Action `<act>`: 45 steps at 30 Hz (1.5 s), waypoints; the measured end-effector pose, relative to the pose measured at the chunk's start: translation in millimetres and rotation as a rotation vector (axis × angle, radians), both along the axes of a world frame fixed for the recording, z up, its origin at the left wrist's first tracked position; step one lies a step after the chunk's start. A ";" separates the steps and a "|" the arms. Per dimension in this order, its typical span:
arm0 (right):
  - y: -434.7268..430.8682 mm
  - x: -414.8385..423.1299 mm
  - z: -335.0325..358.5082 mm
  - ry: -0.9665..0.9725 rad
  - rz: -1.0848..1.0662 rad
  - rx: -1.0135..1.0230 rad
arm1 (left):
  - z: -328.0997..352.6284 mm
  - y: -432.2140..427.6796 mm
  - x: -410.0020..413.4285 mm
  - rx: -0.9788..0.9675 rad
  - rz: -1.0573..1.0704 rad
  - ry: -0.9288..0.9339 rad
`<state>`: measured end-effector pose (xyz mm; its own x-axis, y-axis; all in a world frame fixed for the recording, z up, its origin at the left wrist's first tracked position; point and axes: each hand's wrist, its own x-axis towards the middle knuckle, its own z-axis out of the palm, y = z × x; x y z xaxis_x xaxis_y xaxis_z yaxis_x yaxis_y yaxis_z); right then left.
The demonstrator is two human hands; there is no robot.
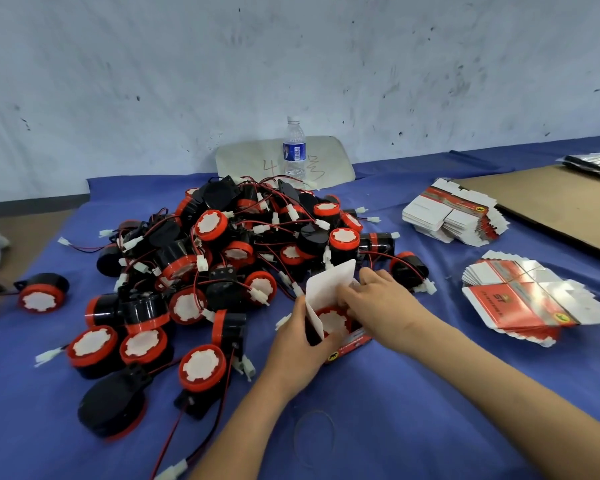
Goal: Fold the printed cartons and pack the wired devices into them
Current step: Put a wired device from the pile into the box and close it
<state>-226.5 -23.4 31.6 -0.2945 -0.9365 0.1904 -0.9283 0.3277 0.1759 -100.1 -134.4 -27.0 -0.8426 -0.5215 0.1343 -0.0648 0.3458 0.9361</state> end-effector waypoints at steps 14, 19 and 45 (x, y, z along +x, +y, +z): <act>23.5 -1.5 -39.2 -0.321 0.079 -0.657 | -1.1 11.6 2.0 -0.125 0.158 0.202; 22.3 6.3 -45.6 -0.355 0.067 -0.710 | -1.7 12.2 1.7 -0.320 0.142 0.159; 25.3 10.8 -45.4 -0.312 0.109 -0.768 | 4.3 36.9 -0.3 -0.782 0.160 0.083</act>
<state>-215.7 1.9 -13.8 -0.3545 -0.6057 0.7123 -0.9309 0.1567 -0.3300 -100.4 -97.5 -22.7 -0.7367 -0.3646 0.5695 -0.1103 0.8957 0.4307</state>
